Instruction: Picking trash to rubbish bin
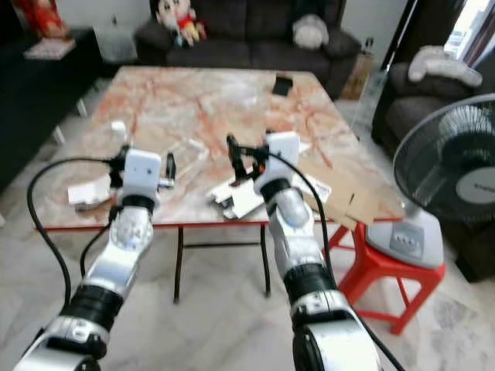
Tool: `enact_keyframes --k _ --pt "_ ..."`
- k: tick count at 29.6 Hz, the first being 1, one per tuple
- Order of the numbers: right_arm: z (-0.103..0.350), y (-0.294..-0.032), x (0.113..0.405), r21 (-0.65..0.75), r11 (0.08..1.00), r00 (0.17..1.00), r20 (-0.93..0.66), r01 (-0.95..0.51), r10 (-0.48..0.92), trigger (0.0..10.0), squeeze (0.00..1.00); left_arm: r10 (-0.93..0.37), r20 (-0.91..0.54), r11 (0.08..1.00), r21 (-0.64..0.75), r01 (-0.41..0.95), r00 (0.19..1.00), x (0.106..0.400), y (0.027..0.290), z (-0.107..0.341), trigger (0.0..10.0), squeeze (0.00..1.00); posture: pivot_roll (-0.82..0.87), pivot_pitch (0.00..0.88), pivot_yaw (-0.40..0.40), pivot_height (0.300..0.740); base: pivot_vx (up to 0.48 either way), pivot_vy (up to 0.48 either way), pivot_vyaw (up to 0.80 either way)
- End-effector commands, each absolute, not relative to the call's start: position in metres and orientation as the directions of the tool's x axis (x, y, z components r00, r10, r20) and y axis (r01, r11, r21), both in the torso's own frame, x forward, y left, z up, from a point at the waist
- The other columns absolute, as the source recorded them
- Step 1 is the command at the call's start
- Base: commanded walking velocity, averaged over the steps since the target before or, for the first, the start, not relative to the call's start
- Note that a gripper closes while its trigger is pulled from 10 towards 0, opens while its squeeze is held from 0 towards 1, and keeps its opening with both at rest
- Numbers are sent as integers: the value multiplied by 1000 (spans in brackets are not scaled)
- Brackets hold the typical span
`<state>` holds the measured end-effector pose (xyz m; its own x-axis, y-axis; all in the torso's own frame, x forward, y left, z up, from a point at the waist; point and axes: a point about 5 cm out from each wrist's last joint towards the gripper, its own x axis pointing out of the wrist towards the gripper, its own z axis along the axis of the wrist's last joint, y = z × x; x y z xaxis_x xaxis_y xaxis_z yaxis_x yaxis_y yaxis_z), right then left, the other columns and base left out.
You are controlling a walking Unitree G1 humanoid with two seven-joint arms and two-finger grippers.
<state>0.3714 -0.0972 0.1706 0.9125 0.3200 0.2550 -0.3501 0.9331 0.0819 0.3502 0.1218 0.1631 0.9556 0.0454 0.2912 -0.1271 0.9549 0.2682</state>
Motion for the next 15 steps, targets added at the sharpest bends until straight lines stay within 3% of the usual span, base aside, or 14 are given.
enact_keyframes --k 1,3,11,15 --pt "174 -106 372 69 945 917 272 -321 292 10000 0 18 301 960 262 -101 954 350 113 167 10000 0 13 0 -64 740 315 0 706" --pt "174 -104 372 87 939 914 273 -333 299 10000 0 17 300 960 263 -99 954 350 114 167 10000 0 14 0 -62 740 319 0 709" --pt "173 -101 371 78 933 907 275 -352 320 10000 0 14 300 958 268 -98 954 349 115 166 10000 0 15 0 -56 740 341 0 0" --pt "171 -100 370 69 936 911 264 -346 318 10000 0 11 298 957 275 -97 954 348 117 166 10000 0 15 0 -51 740 332 0 678"
